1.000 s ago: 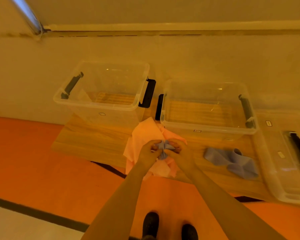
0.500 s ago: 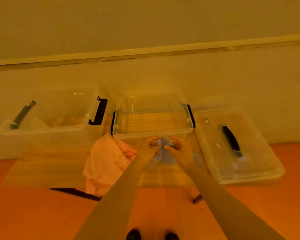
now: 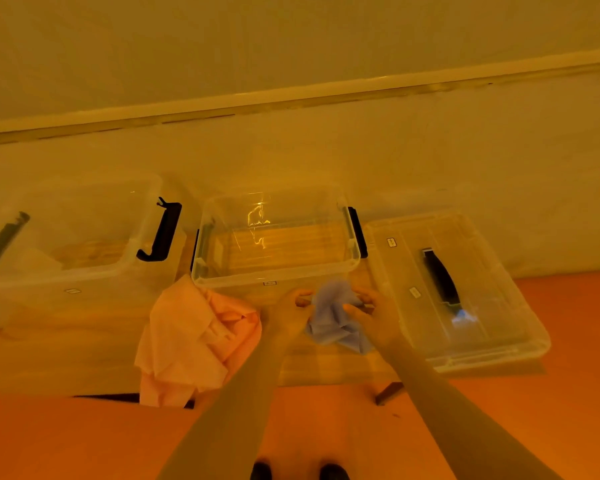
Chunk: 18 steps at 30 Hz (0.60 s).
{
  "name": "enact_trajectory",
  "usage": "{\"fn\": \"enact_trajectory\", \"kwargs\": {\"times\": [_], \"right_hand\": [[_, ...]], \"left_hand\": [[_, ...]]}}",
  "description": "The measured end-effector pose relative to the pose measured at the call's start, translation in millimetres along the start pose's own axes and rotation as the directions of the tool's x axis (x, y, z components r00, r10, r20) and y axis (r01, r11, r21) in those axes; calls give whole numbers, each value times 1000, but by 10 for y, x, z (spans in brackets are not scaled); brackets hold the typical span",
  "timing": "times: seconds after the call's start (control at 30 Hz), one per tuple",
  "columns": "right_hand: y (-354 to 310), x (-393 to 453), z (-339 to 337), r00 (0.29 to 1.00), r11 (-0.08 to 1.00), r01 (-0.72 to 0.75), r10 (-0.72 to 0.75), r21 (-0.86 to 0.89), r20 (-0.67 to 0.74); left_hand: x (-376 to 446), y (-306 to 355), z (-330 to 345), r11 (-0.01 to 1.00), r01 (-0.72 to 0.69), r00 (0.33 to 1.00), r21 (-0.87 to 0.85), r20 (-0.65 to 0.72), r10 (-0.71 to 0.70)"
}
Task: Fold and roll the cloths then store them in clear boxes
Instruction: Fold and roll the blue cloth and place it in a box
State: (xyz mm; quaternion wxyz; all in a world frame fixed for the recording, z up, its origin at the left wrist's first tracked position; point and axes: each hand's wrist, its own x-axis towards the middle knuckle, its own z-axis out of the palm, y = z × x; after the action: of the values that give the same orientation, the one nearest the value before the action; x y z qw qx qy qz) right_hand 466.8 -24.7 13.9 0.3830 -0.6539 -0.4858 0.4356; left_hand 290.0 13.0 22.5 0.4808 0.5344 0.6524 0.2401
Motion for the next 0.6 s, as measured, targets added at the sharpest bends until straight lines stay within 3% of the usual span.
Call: {"fn": "enact_trajectory", "kwargs": {"times": [0.17,0.33,0.43,0.6], "right_hand": [[177,-5,28,1000,998,21,-21,-61,-5],[177,19,13,1000,1000,-21,21,-15,7],[145,67,16,997,999,34,-34,1,-64],[34,112,-28,999,1000,17,-16,16,-50]], "left_hand": [[14,-159,45,997,68,997,-38,-31,-69],[18,-262,-8,991,118,991,-70,-51,-122],[12,-310,-39,991,122,990,-60,-63,-125],[-125,-270,-157,992,75,989,-100,-123,-87]]}}
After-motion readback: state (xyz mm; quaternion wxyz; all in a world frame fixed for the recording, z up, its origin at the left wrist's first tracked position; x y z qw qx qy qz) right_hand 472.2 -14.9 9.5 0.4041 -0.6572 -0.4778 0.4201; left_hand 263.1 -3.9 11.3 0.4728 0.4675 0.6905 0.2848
